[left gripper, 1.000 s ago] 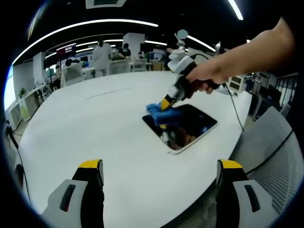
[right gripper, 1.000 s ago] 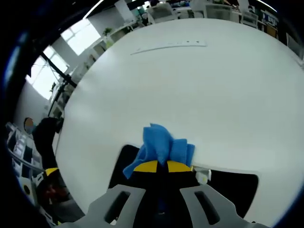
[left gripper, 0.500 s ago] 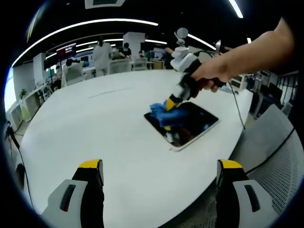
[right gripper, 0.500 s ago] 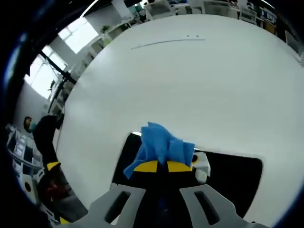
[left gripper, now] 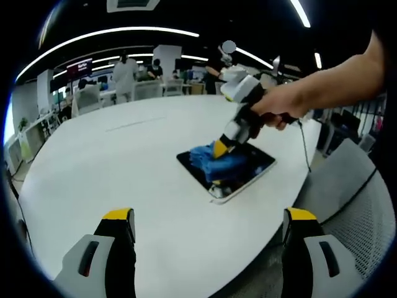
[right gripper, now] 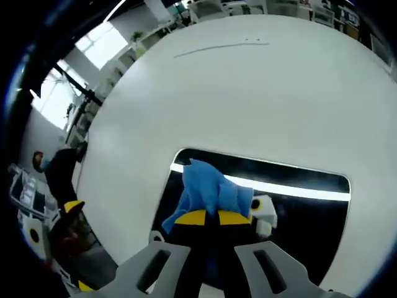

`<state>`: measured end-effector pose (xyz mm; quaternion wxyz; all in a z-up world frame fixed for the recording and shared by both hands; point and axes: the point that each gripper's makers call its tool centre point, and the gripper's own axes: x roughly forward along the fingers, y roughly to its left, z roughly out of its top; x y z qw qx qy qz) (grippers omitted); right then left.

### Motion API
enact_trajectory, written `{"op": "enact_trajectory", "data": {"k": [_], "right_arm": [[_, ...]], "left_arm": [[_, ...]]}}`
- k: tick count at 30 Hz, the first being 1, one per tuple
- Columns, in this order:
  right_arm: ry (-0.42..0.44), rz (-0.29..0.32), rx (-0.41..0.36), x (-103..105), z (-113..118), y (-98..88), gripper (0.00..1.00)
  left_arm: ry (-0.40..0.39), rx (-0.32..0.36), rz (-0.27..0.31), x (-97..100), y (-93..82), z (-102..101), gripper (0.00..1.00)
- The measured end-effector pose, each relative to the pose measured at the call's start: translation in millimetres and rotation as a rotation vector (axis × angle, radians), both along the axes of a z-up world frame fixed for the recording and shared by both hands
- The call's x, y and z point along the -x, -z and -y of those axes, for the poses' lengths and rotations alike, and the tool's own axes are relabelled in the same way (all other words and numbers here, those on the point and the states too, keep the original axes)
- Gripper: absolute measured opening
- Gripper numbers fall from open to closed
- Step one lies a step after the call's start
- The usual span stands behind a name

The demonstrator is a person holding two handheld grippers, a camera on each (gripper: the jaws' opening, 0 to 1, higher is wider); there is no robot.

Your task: Wipe the mirror surface with the cleaning cloth until all visible marks leave the cleaned area.

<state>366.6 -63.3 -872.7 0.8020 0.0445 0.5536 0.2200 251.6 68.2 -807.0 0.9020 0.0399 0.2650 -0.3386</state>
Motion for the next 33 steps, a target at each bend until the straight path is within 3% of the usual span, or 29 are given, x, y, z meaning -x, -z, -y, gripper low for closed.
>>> {"op": "enact_trajectory", "data": {"k": [5,33], "right_arm": [[0.000,-0.004,-0.018,19,0,-0.6,0.00],[0.032,-0.027,-0.094,70,-4,-3.8,0.00]], "left_arm": [[-0.015,-0.021,0.003,-1.1,0.8,-3,0.99],[-0.035,-0.012,0.001,-1.5,-0.4,-4,0.99]]}}
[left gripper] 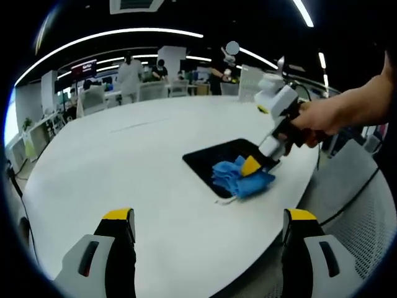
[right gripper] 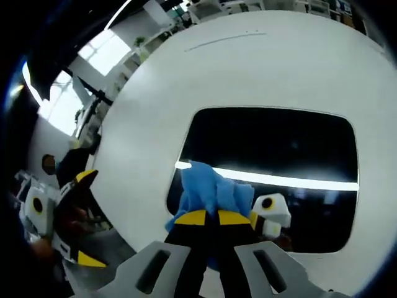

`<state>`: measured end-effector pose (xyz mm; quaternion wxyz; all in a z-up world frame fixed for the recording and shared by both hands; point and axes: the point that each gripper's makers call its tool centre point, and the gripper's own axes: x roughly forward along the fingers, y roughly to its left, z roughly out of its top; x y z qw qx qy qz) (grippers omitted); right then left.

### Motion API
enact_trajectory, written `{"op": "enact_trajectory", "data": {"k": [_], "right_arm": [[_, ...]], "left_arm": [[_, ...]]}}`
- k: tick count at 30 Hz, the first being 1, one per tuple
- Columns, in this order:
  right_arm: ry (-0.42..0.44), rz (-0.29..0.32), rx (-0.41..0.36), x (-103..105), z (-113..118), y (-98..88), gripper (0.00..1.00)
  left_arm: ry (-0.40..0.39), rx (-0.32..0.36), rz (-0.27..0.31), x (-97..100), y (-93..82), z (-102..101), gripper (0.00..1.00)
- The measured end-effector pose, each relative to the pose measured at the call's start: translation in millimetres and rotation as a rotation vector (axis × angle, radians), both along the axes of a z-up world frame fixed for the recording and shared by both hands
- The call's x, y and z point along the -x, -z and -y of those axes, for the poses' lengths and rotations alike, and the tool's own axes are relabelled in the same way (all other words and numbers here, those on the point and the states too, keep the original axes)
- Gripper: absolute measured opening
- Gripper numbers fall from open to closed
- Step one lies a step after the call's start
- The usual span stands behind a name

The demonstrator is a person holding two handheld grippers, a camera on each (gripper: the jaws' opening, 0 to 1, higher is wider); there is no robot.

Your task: Wipe the mirror surface with the cleaning cloth until all visible marks leave the cleaned area.

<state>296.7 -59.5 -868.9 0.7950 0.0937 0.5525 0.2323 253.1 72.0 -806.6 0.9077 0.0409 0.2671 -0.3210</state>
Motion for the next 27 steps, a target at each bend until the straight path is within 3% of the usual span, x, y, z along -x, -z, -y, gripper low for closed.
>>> {"op": "enact_trajectory", "data": {"k": [27], "right_arm": [[0.011,-0.007,-0.033,8.8,-2.5,-0.7,0.00]], "left_arm": [[0.003,-0.004,-0.011,0.3,2.7,-0.1,0.99]]}}
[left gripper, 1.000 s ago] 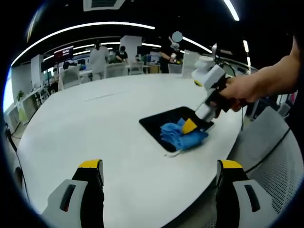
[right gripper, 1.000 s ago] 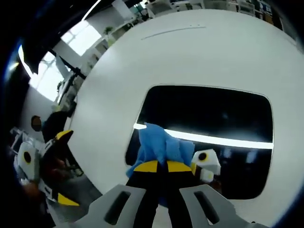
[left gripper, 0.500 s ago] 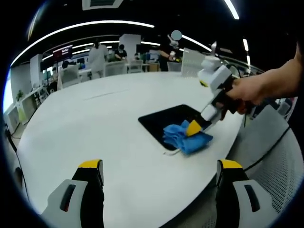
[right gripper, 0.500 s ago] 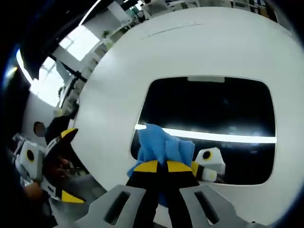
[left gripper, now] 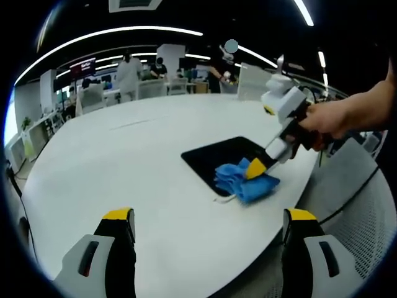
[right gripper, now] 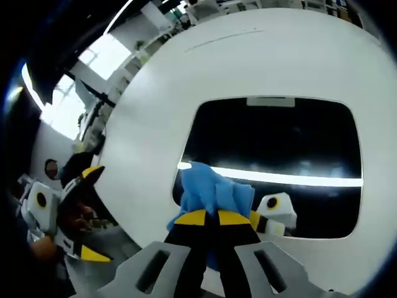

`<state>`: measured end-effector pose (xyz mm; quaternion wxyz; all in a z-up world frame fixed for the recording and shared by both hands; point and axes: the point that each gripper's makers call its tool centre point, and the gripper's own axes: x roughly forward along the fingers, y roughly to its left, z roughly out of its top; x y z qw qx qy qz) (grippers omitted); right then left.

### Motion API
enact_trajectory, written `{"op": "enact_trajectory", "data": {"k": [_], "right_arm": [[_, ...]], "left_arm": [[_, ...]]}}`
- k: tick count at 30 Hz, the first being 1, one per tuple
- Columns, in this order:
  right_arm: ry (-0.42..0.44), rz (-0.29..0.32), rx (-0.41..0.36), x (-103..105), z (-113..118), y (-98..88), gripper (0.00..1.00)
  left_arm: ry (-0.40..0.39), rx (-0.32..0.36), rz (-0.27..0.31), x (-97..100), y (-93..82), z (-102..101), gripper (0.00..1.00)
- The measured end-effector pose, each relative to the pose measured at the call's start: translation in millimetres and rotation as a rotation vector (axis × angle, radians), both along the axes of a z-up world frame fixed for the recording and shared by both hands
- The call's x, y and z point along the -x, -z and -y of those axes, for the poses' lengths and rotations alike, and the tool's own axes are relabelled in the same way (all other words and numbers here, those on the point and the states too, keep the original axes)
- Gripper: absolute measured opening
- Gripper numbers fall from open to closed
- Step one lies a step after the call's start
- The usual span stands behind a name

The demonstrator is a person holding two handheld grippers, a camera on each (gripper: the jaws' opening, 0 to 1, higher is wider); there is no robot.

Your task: Wipe the mirror surface with the cleaning cloth until all visible marks leave the cleaned area.

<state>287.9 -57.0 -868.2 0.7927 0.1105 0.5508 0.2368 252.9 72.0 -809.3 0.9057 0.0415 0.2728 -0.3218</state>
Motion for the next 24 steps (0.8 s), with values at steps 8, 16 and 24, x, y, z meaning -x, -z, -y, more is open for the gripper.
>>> {"op": "enact_trajectory", "data": {"k": [8,16,24], "right_arm": [[-0.041,0.007,0.009,-1,3,-0.1,0.00],[-0.038,0.009,0.004,-1,9,-0.2,0.00],[-0.042,0.010,0.016,-3,19,-0.3,0.00]], "left_arm": [[0.005,-0.003,-0.011,1.0,1.5,1,0.99],[0.008,-0.005,-0.017,1.8,2.5,1,0.99],[0.001,-0.006,-0.018,1.6,2.2,0,0.99]]}}
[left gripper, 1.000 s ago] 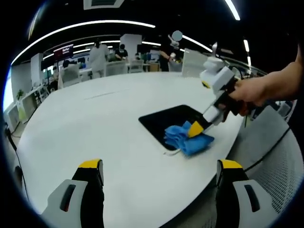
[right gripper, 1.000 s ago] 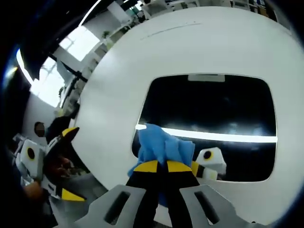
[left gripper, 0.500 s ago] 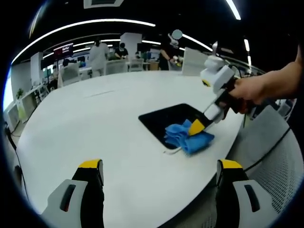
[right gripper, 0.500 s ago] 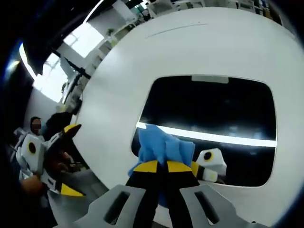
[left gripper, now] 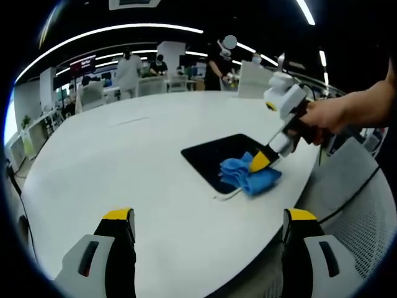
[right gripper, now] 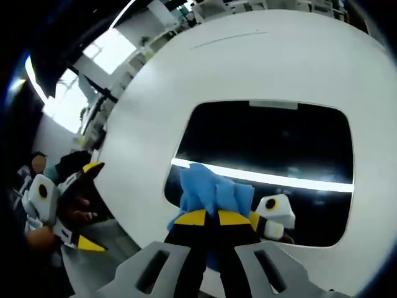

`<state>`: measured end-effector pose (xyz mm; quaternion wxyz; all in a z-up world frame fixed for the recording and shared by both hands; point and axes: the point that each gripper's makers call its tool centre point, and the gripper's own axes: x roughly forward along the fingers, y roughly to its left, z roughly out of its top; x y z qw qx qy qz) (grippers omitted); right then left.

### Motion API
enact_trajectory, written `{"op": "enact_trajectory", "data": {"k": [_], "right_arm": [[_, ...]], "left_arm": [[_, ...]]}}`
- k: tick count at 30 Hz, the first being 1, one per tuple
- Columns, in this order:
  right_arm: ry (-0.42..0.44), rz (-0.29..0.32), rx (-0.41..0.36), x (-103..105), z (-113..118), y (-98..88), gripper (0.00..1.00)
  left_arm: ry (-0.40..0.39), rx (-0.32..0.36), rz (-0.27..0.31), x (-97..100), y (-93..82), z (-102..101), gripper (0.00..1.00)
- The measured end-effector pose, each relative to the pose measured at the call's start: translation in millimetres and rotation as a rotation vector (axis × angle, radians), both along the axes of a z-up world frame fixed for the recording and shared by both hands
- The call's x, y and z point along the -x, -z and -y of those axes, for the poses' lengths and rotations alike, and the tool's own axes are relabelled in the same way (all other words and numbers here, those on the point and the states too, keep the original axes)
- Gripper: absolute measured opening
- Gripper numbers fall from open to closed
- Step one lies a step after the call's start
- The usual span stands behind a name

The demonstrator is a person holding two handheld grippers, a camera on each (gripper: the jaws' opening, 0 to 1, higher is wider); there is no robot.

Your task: Wipe the mirror surface with the cleaning cloth until all visible marks leave the cleaned area.

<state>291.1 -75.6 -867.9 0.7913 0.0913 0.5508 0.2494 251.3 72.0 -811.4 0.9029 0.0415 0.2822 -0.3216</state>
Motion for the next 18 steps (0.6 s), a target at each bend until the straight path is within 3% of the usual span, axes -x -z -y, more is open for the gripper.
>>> {"op": "enact_trajectory", "data": {"k": [18], "right_arm": [[0.004,0.021,0.037,-2,29,0.6,0.00]], "left_arm": [[0.002,0.007,-0.001,-0.1,0.1,0,0.99]]}}
